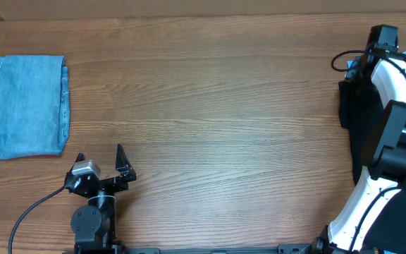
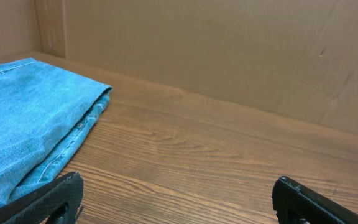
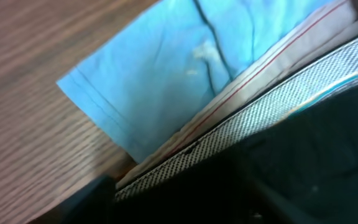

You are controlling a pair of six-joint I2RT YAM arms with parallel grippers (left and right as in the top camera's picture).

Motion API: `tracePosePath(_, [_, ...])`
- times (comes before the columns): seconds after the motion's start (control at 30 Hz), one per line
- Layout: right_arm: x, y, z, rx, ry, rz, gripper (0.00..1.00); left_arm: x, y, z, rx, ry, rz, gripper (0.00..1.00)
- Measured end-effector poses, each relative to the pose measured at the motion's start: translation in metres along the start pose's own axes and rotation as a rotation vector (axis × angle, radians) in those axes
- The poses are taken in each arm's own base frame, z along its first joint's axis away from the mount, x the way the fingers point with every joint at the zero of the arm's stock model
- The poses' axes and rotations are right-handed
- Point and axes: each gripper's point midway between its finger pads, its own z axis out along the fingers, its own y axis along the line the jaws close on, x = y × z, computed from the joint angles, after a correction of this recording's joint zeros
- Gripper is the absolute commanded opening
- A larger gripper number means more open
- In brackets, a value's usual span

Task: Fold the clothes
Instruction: 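Reach the right gripper to the black shorts on the right stack and grasp, then drag the black shorts with the right gripper to the table center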

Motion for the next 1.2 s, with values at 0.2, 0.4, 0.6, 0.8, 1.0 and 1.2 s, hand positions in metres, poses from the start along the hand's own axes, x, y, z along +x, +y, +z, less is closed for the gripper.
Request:
tracePosePath(0.2, [0.0,0.011,0.004,-0.056,-0.003,-0.084,0.76,0.0,0.0,0.0,0.0,0.0,0.0,1.0])
tracePosePath(0.4, [0.004,0.012,0.004,-0.062,0.013,-0.131,0.59,0.0,0.0,0.0,0.0,0.0,0.0,1.0])
tracePosePath(0.6, [0.001,0.002,0.004,0.004,-0.003,-0.146,0.07,0.0,0.0,0.0,0.0,0.0,0.0,1.0])
tracePosePath(0.8, [0.001,-0.001,0.003,0.023,-0.002,-0.157,0.04,0.0,0.0,0.0,0.0,0.0,0.0,1.0])
tracePosePath(1.0, [-0.032,-0.008,-0.053,0.005,-0.112,-0.124,0.04,0.0,0.0,0.0,0.0,0.0,0.0,1.0])
tracePosePath(1.2, [-0.066,-0.006,-0.17,-0.042,-0.321,-0.106,0.04,0.0,0.0,0.0,0.0,0.0,0.0,1.0])
